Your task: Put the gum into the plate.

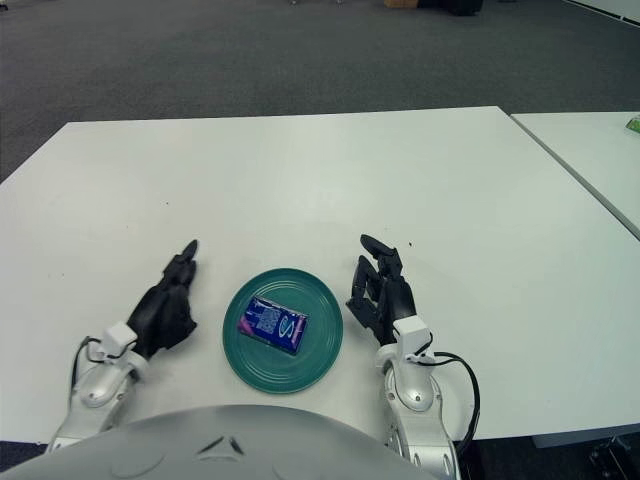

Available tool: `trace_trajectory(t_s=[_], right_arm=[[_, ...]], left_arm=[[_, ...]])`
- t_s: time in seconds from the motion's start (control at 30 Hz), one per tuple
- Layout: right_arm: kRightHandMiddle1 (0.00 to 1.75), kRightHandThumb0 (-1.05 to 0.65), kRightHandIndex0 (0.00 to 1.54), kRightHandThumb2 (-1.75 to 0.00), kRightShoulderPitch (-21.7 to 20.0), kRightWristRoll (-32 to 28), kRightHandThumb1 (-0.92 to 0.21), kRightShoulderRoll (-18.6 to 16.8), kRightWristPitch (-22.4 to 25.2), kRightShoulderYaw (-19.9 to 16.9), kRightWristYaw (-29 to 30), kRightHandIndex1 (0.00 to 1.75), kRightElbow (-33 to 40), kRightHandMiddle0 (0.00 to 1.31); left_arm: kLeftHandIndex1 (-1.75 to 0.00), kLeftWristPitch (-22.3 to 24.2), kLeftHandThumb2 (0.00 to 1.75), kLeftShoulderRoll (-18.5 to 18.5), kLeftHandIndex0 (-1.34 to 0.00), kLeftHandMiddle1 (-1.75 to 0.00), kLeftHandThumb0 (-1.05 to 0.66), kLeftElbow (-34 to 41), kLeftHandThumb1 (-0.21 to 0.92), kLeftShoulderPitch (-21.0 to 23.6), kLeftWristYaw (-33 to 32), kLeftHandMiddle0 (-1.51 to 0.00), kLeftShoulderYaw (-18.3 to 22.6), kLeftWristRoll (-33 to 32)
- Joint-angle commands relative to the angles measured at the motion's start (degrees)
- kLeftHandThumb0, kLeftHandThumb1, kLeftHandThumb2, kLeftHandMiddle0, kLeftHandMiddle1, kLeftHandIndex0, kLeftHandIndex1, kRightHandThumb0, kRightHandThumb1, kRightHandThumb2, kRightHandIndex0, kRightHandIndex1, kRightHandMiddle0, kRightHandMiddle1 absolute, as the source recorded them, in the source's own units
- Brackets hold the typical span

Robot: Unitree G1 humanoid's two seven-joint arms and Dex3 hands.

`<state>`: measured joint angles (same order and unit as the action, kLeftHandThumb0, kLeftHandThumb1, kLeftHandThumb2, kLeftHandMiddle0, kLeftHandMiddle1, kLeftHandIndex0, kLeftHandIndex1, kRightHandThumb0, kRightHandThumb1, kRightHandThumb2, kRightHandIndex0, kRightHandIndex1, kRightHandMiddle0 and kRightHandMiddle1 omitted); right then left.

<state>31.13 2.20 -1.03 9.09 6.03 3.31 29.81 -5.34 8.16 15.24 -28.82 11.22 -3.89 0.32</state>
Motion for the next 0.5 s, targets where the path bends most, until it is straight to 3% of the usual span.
trace_trajectory(t_s=[0.0,0.47], right_arm=[[0.73,-0.71,0.35,-0.94,3.7,-1.0,-0.92,0.3,0.5,-1.2,-0.4,0.02,0.4,0.00],[0.72,-0.74,0.37,-0.92,3.5,-2.3,-0.92,0.9,0.5,-3.0,-2.3,0.02,-0.2,0.00]], left_arm=[[-0.03,0.2,1.17,-1.0,-0.04,-0.02,-1.05,-1.7,0.92,-0.8,-0.9,-0.04,-0.5,0.0],[-0.08,0.7,1.23,-3.4,-0.05,0.00,-1.05,-0.5,0.92,-3.4,-1.7,-0.05,-3.3,0.3]])
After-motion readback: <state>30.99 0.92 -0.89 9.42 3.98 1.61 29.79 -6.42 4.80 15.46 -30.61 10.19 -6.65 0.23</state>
